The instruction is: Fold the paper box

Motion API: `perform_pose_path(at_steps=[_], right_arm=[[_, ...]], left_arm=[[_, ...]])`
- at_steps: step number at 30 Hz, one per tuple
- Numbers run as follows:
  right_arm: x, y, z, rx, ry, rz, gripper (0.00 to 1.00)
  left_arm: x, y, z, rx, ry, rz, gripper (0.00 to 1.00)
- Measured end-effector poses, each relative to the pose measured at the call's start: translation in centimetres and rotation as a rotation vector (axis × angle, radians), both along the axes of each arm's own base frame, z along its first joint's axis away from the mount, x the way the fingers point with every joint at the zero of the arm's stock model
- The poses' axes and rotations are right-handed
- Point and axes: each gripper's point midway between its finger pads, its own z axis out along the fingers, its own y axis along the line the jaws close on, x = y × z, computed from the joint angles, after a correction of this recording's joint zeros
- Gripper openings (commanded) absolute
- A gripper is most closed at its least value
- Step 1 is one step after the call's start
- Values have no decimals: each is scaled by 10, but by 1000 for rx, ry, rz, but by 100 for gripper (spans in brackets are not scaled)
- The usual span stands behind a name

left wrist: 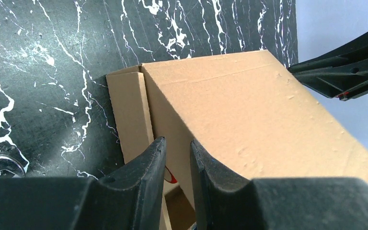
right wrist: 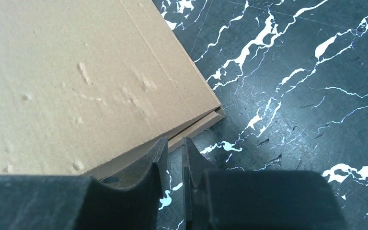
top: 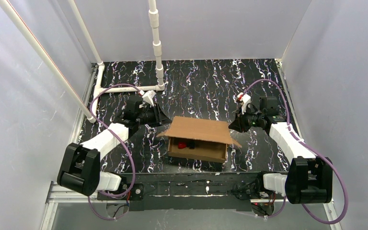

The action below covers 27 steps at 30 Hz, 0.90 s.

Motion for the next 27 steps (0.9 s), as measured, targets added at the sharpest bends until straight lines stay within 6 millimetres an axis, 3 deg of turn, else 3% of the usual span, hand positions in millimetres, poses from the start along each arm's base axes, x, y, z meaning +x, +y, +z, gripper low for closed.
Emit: perform_pose_path(at_steps=[10, 18, 23, 27], right_arm=[[-2, -2, -3, -21, -4, 9, 31], [-8, -6, 1, -62, -14, 63, 42], [-10, 1, 20, -34, -54, 114, 50], [-22, 18, 20, -19, -27, 209, 49]], left_arm=[[-11, 11, 2, 22, 25, 45, 27], [-29, 34, 12, 73, 57, 129, 55], [-41, 30, 20, 46, 61, 85, 58], [-50, 21, 6, 52, 127, 34, 57]])
